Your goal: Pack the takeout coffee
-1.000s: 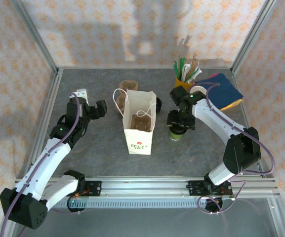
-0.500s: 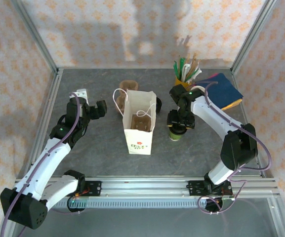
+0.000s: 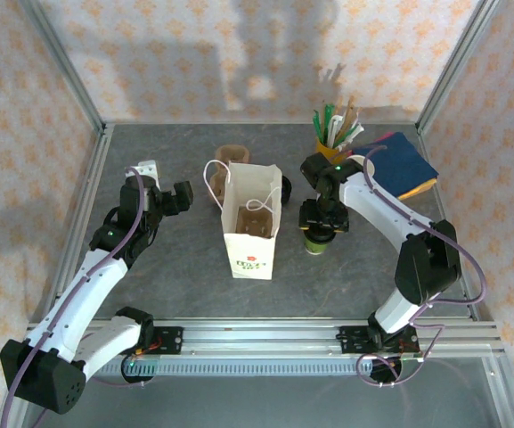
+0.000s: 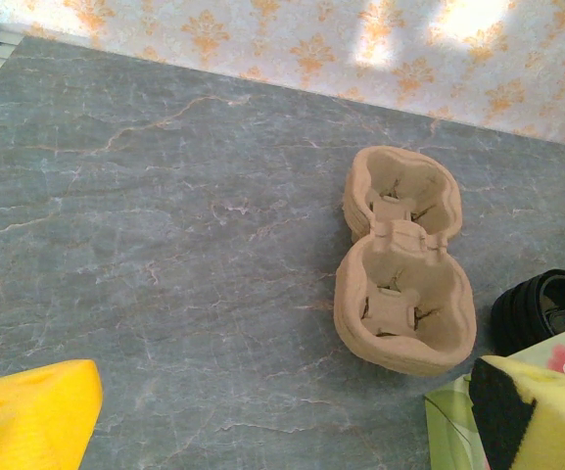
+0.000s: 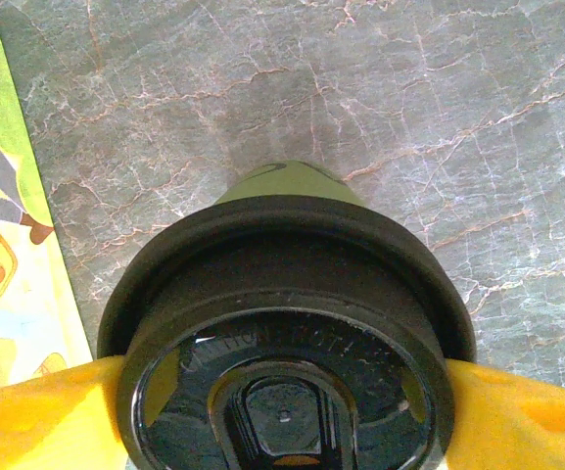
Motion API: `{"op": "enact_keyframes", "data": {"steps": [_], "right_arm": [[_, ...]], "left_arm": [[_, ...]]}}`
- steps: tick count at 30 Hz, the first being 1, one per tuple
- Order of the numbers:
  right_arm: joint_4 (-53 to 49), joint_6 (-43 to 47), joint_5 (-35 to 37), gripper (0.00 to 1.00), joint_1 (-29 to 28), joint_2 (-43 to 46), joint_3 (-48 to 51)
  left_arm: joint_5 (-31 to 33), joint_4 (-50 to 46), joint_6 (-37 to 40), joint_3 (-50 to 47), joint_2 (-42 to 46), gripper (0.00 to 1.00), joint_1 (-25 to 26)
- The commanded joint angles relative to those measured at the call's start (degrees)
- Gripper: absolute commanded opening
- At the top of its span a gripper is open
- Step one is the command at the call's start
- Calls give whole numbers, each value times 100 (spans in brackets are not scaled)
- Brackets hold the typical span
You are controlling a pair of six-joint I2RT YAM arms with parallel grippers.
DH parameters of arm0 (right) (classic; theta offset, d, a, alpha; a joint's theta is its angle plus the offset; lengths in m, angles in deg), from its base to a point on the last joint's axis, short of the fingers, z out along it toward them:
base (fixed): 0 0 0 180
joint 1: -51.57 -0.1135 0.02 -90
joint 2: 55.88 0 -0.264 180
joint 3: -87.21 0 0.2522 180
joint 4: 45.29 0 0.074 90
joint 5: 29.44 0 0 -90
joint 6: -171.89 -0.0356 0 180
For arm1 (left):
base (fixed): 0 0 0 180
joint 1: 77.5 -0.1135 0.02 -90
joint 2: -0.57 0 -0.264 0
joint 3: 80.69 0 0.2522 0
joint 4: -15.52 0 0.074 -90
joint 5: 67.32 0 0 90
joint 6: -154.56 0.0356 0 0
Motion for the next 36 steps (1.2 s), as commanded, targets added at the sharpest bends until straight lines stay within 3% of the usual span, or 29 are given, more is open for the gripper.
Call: {"op": "enact_keyframes", "data": {"steps": [1,5,16,28,36], "right_arm": [[7,35,-32,77,-56,-364,371],[109,33,-80,76,-58,-391,535],[-87,-201,48,60,-241,-203,106],[-973,-448,572,60,-647,159,-1287],[-989,-430,379,59,-778,487,-2018]], "left_arm": [[37,159,59,-42,21,98,-53],[37,159,58,-43,21,98,-52],[-45,143,2,-15,29,98,-51],[1,-138,-407,120,277,92,-44],[-410,-361,-863,-233,586,85,161]]}}
